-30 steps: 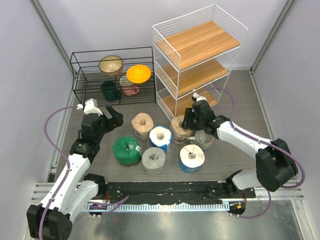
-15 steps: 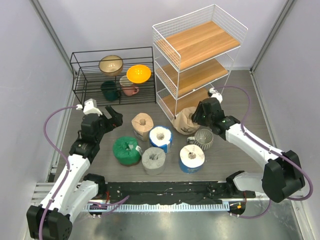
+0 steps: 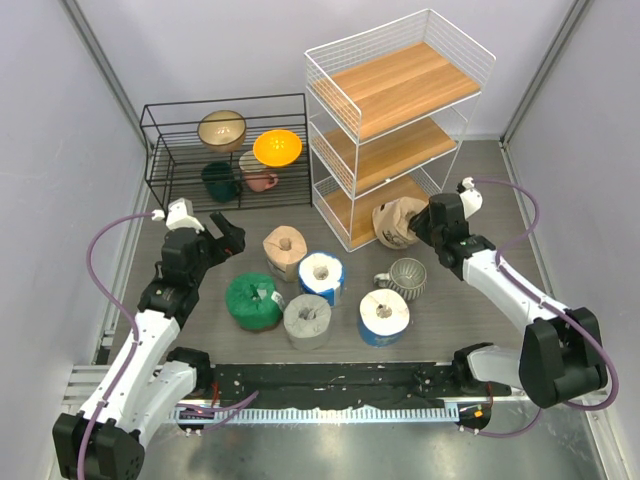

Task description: Place and organize the paper towels onto the shelf

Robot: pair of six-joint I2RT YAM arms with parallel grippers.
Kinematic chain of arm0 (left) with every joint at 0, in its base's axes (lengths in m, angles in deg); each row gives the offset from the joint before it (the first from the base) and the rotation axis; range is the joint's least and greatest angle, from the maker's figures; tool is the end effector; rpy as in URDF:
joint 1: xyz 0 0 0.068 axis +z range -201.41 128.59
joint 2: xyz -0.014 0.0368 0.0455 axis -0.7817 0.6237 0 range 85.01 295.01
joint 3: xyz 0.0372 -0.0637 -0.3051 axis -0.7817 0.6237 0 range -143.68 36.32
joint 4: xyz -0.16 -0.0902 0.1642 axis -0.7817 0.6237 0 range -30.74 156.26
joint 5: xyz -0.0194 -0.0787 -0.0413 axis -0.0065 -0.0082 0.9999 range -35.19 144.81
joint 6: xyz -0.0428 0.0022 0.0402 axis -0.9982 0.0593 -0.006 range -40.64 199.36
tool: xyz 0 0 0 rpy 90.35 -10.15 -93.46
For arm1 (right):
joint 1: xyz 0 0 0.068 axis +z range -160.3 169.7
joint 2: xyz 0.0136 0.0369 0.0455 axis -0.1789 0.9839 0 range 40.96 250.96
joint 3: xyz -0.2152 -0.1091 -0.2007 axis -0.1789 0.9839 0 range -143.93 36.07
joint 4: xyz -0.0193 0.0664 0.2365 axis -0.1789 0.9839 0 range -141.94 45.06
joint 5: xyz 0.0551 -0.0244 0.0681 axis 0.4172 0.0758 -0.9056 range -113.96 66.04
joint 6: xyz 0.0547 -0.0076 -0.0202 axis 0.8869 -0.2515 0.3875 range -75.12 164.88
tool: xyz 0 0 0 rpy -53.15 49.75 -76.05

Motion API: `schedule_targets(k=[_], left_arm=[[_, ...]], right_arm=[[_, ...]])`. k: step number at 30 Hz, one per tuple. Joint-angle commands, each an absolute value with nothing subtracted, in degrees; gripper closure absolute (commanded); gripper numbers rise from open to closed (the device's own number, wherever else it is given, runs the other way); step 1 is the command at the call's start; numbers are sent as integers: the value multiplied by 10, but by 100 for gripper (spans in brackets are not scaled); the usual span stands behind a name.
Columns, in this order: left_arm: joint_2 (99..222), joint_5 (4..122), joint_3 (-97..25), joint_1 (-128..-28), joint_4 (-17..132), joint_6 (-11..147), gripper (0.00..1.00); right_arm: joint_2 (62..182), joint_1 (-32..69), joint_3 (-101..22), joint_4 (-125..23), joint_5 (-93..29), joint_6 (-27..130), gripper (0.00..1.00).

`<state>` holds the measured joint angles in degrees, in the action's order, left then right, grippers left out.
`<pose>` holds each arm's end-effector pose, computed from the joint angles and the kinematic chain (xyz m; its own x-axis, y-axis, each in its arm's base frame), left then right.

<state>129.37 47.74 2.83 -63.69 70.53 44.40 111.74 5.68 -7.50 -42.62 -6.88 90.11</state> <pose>0.1427 -0.0257 0.2997 -0.3587 -0.5039 -0.7857 -0.1293 0.8605 -0.4928 0.2365 0.0547 0.2830 -0.4287 0.5831 -0.6901 0.3805 0.8093 0.4475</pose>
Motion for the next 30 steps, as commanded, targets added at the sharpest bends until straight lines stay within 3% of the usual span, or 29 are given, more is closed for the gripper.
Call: schedule_targets(k=[1, 25, 28, 30], left_arm=[[1286, 474, 27, -639, 698, 444, 0], [1292, 482, 26, -638, 696, 439, 0], [1295, 483, 27, -639, 696, 439, 0], [1295, 482, 27, -638, 695, 439, 0]], right_arm=[[1125, 51, -95, -517, -22, 911, 63], [1338, 41, -255, -605, 49, 818, 63], [1351, 41, -255, -606, 52, 815, 60], [1356, 41, -255, -609, 51, 814, 53]])
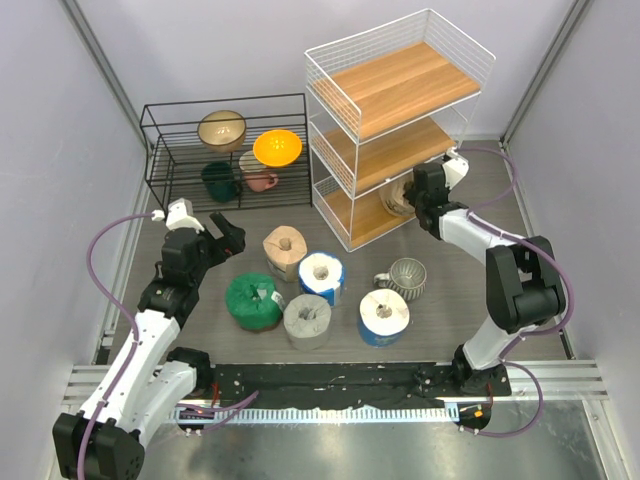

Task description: Place and organize the paper towels onto the shelf

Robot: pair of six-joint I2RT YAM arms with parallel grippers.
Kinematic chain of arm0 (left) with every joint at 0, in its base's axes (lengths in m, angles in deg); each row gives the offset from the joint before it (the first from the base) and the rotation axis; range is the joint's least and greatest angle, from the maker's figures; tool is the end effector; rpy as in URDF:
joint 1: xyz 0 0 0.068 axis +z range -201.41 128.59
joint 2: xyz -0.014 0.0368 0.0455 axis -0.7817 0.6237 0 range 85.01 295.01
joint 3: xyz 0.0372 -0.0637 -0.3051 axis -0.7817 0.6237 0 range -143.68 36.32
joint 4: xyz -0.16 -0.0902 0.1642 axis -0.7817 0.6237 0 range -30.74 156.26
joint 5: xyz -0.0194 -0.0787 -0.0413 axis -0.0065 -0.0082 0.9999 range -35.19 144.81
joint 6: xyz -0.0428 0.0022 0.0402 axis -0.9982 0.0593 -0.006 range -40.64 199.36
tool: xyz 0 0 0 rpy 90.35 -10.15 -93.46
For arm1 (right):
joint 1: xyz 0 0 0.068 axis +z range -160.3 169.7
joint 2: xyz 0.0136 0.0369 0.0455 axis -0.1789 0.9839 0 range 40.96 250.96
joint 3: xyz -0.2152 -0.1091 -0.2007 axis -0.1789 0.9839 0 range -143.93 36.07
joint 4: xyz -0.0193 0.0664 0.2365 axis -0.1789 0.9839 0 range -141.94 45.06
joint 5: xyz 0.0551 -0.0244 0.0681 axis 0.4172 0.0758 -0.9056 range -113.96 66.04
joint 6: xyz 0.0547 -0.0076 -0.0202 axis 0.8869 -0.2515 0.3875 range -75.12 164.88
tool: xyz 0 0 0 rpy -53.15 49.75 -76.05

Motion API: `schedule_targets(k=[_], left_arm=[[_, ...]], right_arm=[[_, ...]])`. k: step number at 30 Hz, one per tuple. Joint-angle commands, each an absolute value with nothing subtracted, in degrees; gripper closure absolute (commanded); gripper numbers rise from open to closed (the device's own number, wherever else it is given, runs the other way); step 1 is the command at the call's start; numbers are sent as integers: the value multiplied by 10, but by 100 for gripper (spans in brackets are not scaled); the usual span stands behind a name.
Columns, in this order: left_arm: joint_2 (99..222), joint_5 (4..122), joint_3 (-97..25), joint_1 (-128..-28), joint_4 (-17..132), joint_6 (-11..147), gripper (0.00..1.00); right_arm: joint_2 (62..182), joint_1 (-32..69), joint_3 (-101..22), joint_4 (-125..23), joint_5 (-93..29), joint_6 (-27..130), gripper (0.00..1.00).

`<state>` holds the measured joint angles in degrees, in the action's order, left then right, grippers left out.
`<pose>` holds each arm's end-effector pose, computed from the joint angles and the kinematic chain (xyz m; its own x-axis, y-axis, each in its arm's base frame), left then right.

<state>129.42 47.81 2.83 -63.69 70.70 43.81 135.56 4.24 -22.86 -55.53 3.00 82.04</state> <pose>0.1427 -0.0257 0.2993 -0.3610 -0.5120 -0.7794 -0.1340 0.8556 -0.5000 0.3537 0.0718 0.2745 -0.3202 0.4731 -0.8207 0.4283 0.8450 0.3200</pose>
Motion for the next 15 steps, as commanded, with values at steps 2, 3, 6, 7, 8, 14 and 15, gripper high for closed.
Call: schedule_targets(k=[2, 3, 6, 7, 8, 14, 15], left_arm=[[1295, 482, 28, -638, 695, 439, 0], [1296, 483, 28, -638, 695, 439, 0], [1297, 483, 28, -639, 695, 439, 0], [1297, 482, 28, -639, 695, 439, 0], [1297, 483, 29, -639, 695, 439, 0], [1294, 482, 28, -639, 700, 438, 0], [1292, 483, 28, -638, 701, 438, 0]], right_arm=[[1363, 42, -254, -619, 42, 809, 46], [1365, 42, -254, -622, 37, 809, 43], [1368, 42, -253, -627, 29, 810, 31], [1364, 42, -249, -630, 25, 808, 30], [1356, 41, -241, -639, 23, 809, 27], [1304, 40, -196, -673, -5, 809, 22], [1293, 39, -187, -679, -14, 808, 22]])
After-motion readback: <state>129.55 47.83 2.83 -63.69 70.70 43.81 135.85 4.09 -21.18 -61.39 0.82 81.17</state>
